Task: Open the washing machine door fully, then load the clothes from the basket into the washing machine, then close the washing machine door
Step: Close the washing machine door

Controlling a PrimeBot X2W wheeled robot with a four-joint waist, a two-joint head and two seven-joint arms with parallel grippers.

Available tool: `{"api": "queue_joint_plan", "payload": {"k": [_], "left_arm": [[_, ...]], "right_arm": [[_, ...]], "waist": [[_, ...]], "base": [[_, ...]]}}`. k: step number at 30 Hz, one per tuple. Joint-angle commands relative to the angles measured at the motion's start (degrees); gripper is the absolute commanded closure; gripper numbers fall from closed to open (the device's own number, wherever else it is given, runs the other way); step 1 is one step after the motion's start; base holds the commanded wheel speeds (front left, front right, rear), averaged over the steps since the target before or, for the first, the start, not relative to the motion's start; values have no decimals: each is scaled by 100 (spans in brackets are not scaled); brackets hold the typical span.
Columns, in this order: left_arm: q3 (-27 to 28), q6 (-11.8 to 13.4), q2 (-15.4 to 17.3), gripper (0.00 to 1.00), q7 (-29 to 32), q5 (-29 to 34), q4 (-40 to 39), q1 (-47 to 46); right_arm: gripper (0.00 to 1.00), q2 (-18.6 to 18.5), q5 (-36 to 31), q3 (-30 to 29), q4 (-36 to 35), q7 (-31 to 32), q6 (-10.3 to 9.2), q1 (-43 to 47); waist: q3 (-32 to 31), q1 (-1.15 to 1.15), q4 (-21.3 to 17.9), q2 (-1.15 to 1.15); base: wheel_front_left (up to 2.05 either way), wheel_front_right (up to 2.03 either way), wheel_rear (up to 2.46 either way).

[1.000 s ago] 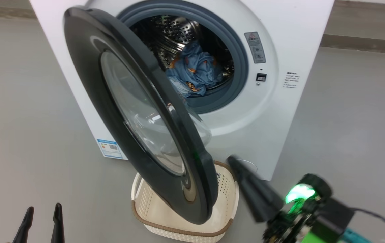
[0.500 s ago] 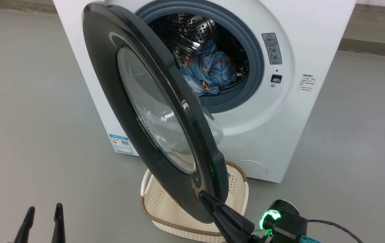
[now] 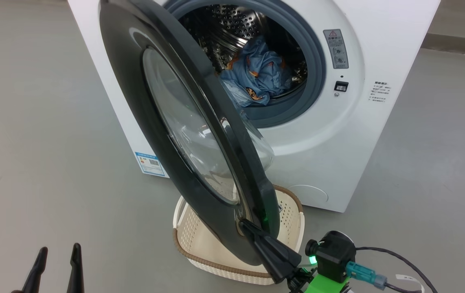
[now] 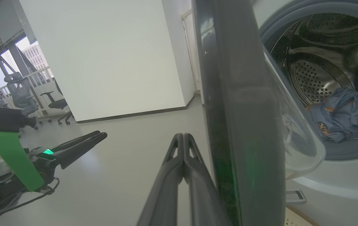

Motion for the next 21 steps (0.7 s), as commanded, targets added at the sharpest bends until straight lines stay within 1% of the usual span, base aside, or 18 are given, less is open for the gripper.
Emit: {"api": "queue_joint_plan", "payload": {"k": [1,10,21], "left_arm": [[207,3,89,0,-37,-11,-110,-288],[238,3,75,0,-37,-7,-110,-346],[203,3,-8,0,-37,-8,-161,-548]], "right_arm": [[100,63,65,46,-90,-29,28,-173],[100,80,78,-59,146,-29,28,-257],[100,-70,8,-572,212,-29,28,-522]], "waist": [[24,0,2,0],[118,0,-36,0],[444,0,-120,0]], "base": [[0,0,0],[0,0,0],[0,0,0]]}}
